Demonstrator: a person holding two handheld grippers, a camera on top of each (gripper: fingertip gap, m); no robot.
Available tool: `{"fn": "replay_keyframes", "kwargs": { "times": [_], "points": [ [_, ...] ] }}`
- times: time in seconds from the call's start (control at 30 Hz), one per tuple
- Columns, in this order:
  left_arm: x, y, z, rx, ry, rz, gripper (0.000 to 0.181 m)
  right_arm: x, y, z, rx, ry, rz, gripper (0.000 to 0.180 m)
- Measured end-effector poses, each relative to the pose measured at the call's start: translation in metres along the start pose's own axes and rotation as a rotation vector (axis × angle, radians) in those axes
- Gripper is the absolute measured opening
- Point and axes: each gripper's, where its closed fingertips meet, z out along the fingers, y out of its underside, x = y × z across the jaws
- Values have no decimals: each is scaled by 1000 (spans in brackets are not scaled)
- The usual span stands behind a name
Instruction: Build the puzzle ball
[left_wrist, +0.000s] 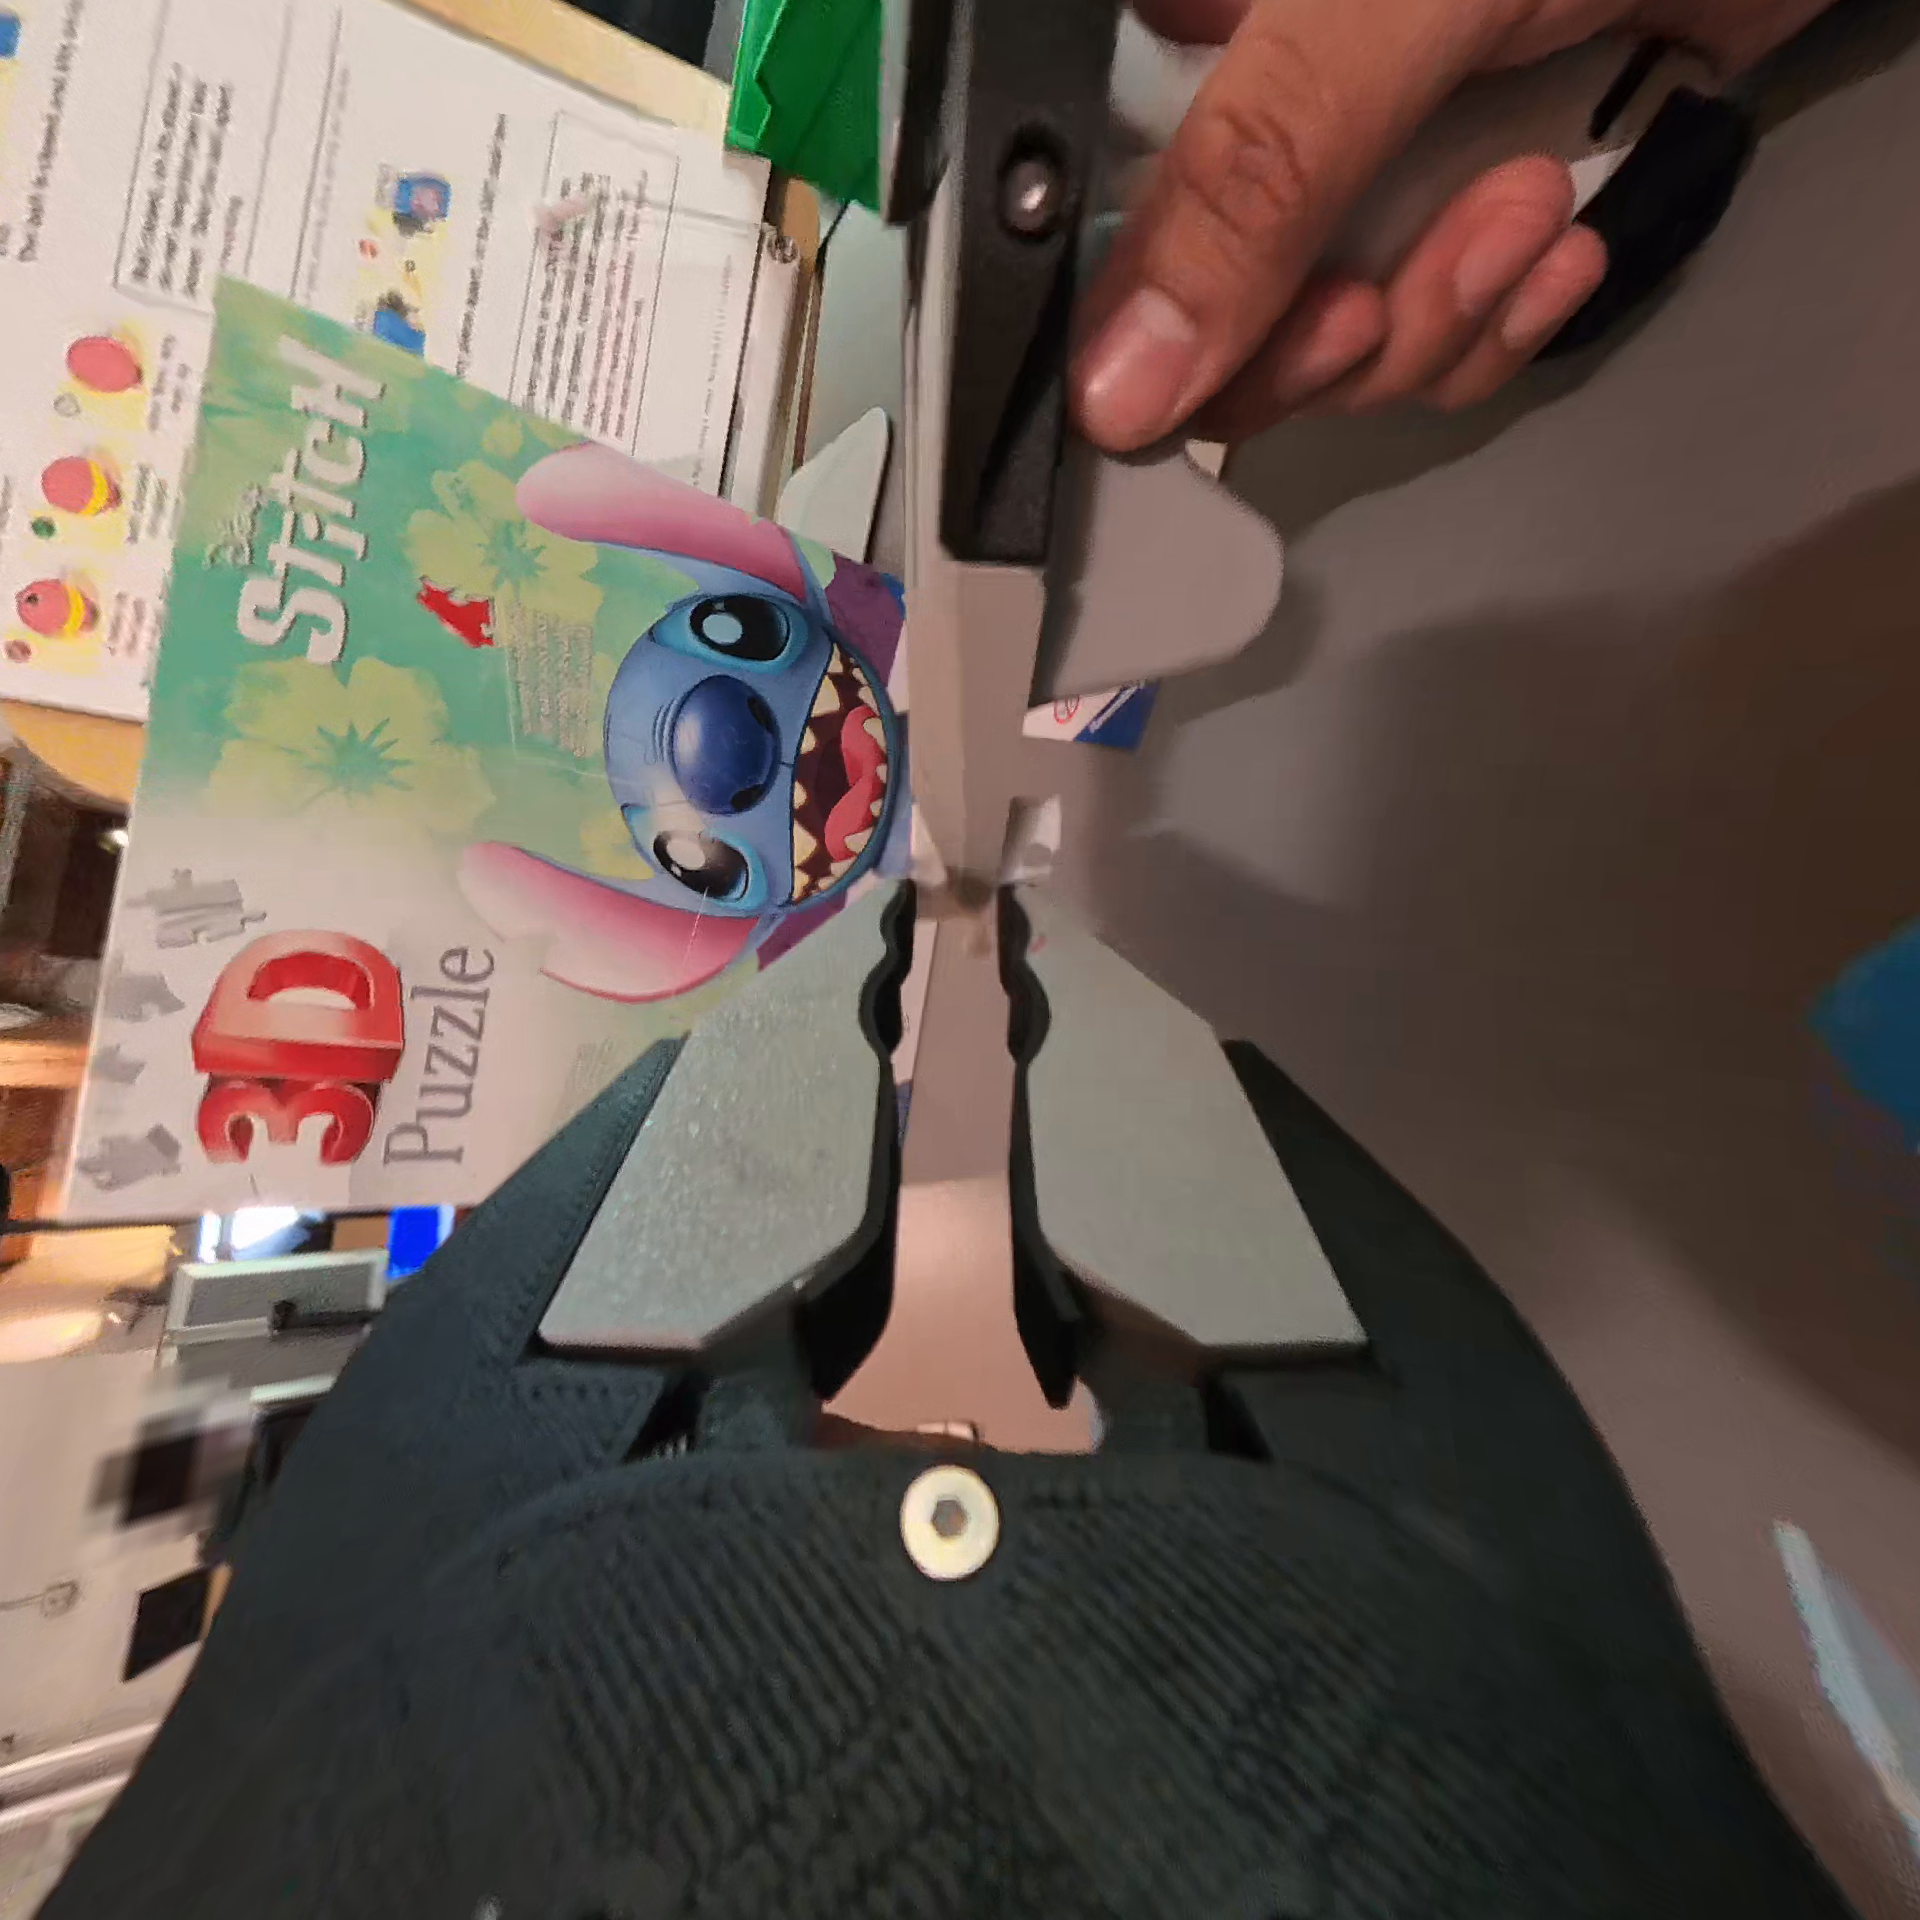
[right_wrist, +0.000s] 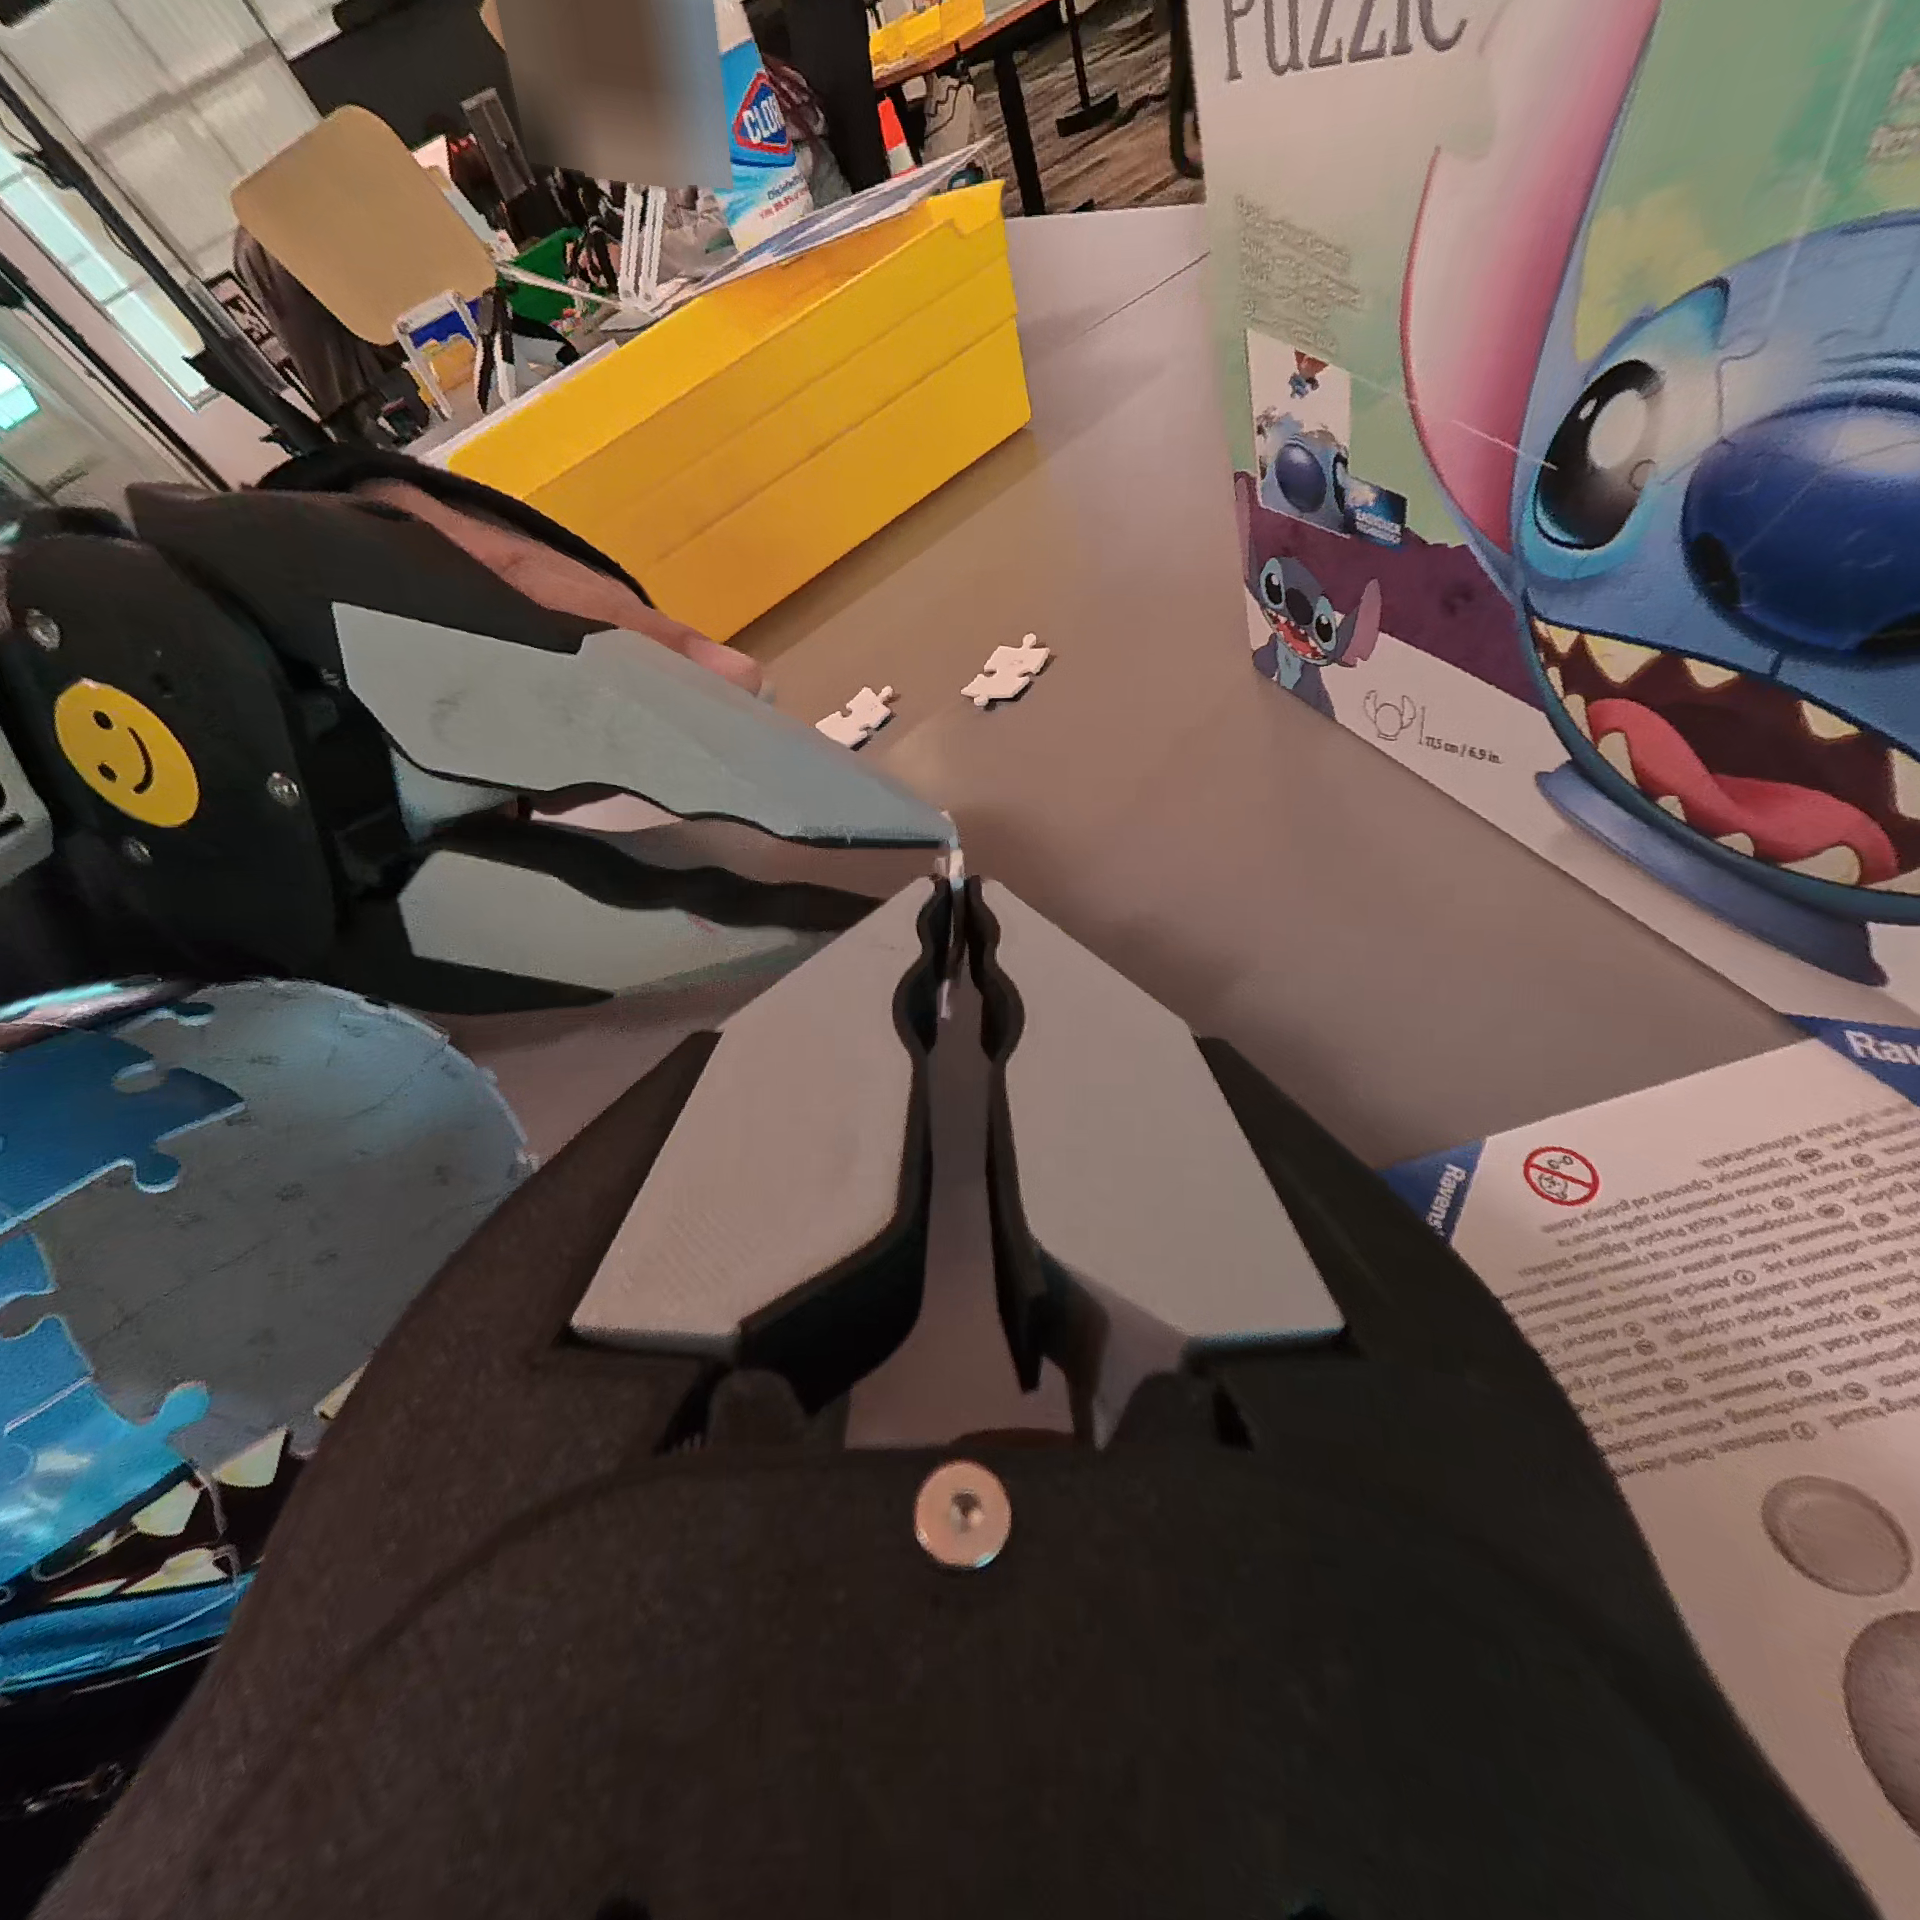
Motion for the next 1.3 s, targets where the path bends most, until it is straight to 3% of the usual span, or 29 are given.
{"fn": "replay_keyframes", "kwargs": {
  "times": [0.47, 0.83, 1.3],
  "points": [
    [-19, 51, -13, -49, -15, -420, 7, 11, -9, -18, 20, 23, -59, 0],
    [-19, 79, -18, -58, 1, -598, 9, 13, -11, -34, -53, -22, -155, 0],
    [0, 100, -10, -147, 48, -708, 17, -26, 45, -22, -307, -280, -152, 0]
  ]
}}
